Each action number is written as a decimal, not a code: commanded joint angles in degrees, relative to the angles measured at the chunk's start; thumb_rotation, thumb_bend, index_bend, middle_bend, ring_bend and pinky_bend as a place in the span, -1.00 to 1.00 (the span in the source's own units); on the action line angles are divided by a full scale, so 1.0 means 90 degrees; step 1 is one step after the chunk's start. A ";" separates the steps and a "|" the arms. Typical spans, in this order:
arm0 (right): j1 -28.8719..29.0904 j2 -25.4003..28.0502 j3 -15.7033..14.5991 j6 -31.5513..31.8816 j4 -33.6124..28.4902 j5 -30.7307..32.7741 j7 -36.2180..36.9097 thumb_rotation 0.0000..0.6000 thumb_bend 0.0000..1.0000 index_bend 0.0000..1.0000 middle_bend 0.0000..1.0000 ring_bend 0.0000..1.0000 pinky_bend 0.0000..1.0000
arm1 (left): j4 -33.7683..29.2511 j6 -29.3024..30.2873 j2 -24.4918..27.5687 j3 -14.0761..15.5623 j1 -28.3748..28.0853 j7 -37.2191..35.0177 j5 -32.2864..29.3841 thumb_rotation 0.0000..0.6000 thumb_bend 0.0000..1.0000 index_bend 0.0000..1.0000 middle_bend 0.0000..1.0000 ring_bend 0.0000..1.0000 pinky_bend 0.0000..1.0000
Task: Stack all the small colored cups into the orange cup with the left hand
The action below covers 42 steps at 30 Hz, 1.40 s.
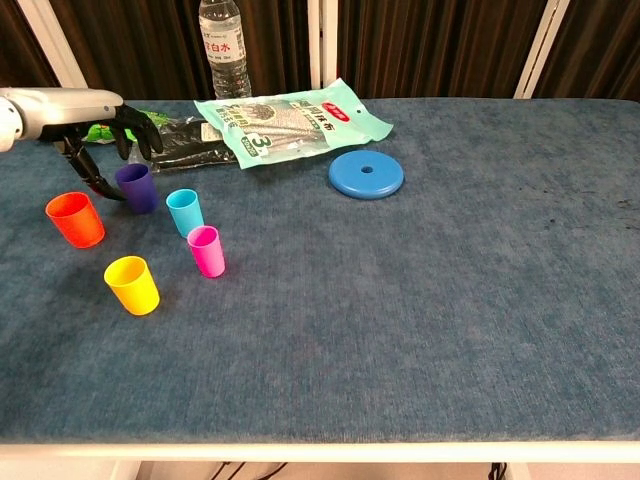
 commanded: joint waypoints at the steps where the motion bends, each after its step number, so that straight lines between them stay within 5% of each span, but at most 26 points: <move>1: 0.0002 0.0007 -0.0012 -0.0038 -0.0004 0.0023 -0.0014 1.00 -0.46 -1.00 -1.00 -1.00 -1.00 | 0.0188 0.0054 -0.0144 0.0025 -0.0031 -0.0091 0.0119 1.00 -0.66 -0.37 -0.37 -0.26 -0.73; 14: 0.0032 0.0022 -0.0047 -0.0190 0.0055 0.0068 -0.0005 1.00 -0.46 -1.00 -1.00 -1.00 -1.00 | 0.0867 0.0164 -0.0536 0.0124 -0.0069 -0.0326 0.0445 1.00 -0.52 -0.11 -0.11 -0.02 -0.72; 24: 0.0006 0.0019 -0.0031 -0.0139 0.0100 0.0075 0.0069 1.00 -0.46 -1.00 -1.00 -1.00 -1.00 | 0.0660 0.0305 -0.0434 0.0081 -0.0079 -0.0338 0.0541 1.00 -0.46 -0.04 -0.03 0.03 -0.72; 34: -0.0020 0.0084 0.0013 0.0007 0.0100 0.0004 0.0168 1.00 -0.46 -1.00 -1.00 -1.00 -1.00 | -0.1304 0.1163 0.0945 -0.0127 0.0289 0.0450 0.0305 1.00 -0.46 -0.04 -0.02 0.03 -0.72; 42: 0.0018 0.0042 -0.0003 -0.0051 0.0102 -0.0033 0.0141 1.00 -0.46 -1.00 -1.00 -1.00 -1.00 | -0.2553 0.1754 0.1755 0.0326 0.0997 0.1173 -0.0148 1.00 -0.46 -0.03 -0.02 0.04 -0.72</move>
